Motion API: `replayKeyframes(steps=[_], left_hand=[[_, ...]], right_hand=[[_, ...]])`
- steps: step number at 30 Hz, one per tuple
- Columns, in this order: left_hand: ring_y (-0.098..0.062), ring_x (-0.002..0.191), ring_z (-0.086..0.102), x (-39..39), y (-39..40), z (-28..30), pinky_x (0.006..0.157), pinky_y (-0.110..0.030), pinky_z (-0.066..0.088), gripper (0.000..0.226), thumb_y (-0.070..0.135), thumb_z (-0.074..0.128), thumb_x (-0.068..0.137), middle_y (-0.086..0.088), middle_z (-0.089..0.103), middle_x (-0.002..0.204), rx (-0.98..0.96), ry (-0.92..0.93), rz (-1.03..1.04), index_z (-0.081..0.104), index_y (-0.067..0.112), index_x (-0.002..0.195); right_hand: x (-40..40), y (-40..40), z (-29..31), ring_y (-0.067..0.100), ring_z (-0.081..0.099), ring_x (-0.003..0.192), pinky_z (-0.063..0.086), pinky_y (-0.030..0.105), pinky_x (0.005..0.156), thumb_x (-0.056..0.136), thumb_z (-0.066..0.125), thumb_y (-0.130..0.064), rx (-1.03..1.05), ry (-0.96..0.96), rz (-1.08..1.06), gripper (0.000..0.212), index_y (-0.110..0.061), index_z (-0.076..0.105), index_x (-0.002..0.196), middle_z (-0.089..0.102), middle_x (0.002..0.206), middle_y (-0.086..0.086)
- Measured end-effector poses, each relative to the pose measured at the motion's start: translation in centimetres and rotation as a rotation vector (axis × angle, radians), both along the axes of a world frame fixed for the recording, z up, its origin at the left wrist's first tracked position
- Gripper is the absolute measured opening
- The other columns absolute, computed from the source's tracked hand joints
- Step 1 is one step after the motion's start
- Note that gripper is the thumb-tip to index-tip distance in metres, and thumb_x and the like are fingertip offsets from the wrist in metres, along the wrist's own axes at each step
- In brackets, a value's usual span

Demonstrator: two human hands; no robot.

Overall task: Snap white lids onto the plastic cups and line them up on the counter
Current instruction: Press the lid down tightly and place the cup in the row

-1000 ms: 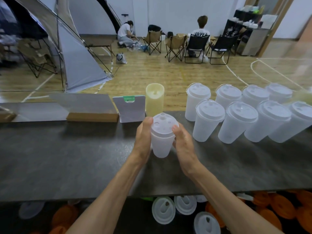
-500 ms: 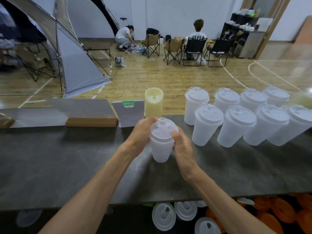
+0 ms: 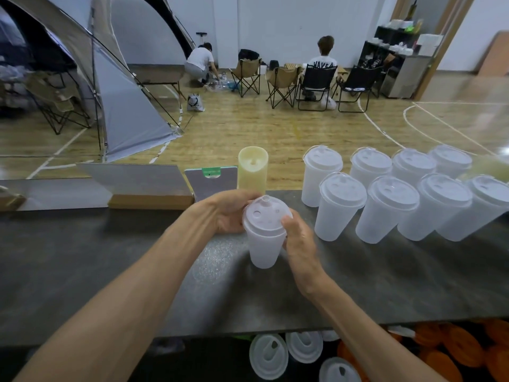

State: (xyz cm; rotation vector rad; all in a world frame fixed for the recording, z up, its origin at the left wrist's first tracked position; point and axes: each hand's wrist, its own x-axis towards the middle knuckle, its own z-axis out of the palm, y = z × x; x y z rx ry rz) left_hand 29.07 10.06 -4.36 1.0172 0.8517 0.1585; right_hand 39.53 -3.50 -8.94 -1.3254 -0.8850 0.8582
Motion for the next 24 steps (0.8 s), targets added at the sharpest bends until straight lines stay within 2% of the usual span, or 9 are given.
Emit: replayKeyframes(steps=[2,4,8,10,15,17,24], left_hand=[[-0.027,0.107,0.059,0.2,-0.1,-0.2,0.091,-0.036,0.050,0.029,0.023,0.050,0.103,-0.016,0.061,0.121,-0.019,-0.020,-0.011,0.056,0.003,0.123],[-0.026,0.096,0.064,0.4,-0.1,0.0,0.087,-0.036,0.052,0.026,0.023,0.052,0.102,-0.015,0.065,0.114,-0.042,-0.022,-0.010,0.057,0.003,0.117],[-0.023,0.070,0.070,1.0,-0.2,0.4,0.061,-0.031,0.059,0.018,0.015,0.049,0.100,-0.013,0.070,0.085,-0.059,-0.009,0.031,0.060,0.001,0.099],[-0.022,0.065,0.071,1.2,-0.3,0.4,0.056,-0.029,0.058,0.017,0.011,0.050,0.100,-0.013,0.071,0.079,-0.039,-0.025,0.056,0.062,0.001,0.095],[-0.021,0.068,0.067,0.9,-0.8,0.0,0.060,-0.028,0.058,0.015,0.016,0.051,0.101,-0.012,0.067,0.085,0.003,-0.070,0.097,0.058,0.003,0.103],[-0.020,0.065,0.068,0.6,-1.0,0.0,0.057,-0.026,0.057,0.017,0.021,0.053,0.100,-0.010,0.068,0.082,-0.010,-0.072,0.091,0.059,0.005,0.101],[-0.021,0.068,0.066,0.7,-1.1,0.0,0.057,-0.028,0.057,0.017,0.013,0.052,0.095,-0.011,0.065,0.084,-0.031,-0.066,0.150,0.054,0.004,0.110]], right_hand=[[0.1,0.0,0.0,0.019,0.066,0.117,0.048,0.054,0.104,0.092,0.048,-0.048,-0.010,0.001,0.001,0.042,-0.028,0.065,0.125,0.073,0.121,-0.002],[0.2,0.1,0.0,0.019,0.066,0.117,0.048,0.055,0.104,0.092,0.048,-0.047,-0.012,0.013,0.007,0.041,-0.029,0.065,0.125,0.073,0.122,-0.002],[0.1,0.1,0.1,0.021,0.065,0.119,0.047,0.058,0.105,0.089,0.051,-0.052,-0.003,0.018,0.010,0.049,-0.027,0.065,0.129,0.072,0.124,-0.001],[0.0,0.1,0.0,0.021,0.065,0.119,0.047,0.059,0.104,0.087,0.050,-0.055,-0.001,0.012,0.012,0.052,-0.028,0.065,0.129,0.072,0.124,-0.001],[0.1,0.3,-0.2,0.022,0.065,0.120,0.047,0.059,0.104,0.093,0.048,-0.044,-0.003,0.020,0.005,0.041,-0.030,0.066,0.128,0.072,0.124,-0.001],[0.0,0.4,-0.2,0.023,0.065,0.119,0.047,0.059,0.104,0.092,0.049,-0.044,-0.010,0.025,-0.005,0.041,-0.030,0.066,0.126,0.073,0.122,0.000],[-0.3,0.4,0.0,0.020,0.067,0.117,0.048,0.058,0.103,0.088,0.049,-0.051,0.007,0.016,-0.022,0.048,-0.028,0.066,0.126,0.073,0.122,-0.001]])
